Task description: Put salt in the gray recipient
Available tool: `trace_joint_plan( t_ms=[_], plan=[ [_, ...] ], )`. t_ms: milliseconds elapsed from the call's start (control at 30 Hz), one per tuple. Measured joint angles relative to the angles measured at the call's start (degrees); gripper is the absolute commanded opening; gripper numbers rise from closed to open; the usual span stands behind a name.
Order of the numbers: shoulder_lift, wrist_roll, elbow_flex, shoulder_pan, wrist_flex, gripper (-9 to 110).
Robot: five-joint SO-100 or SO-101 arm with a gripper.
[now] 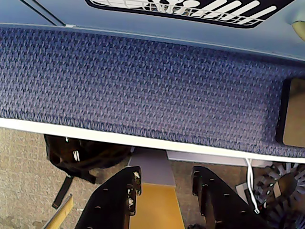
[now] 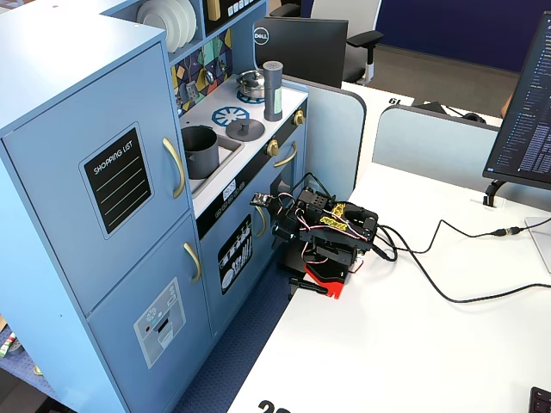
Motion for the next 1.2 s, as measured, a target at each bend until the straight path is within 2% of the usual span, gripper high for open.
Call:
trace_joint_plan(
  t_ms=[633, 767, 900, 1200],
  plan=[
    [-0.3, 0.2, 0.0, 0.8, 0.0, 0],
    [-6.7, 2.8, -4.0, 3.6, -0.2, 0],
    [-15.4, 3.3, -16.3, 11.0, -0.2, 0],
    [-23.3, -4.0, -39.8, 40.1, -10.1, 0]
  ],
)
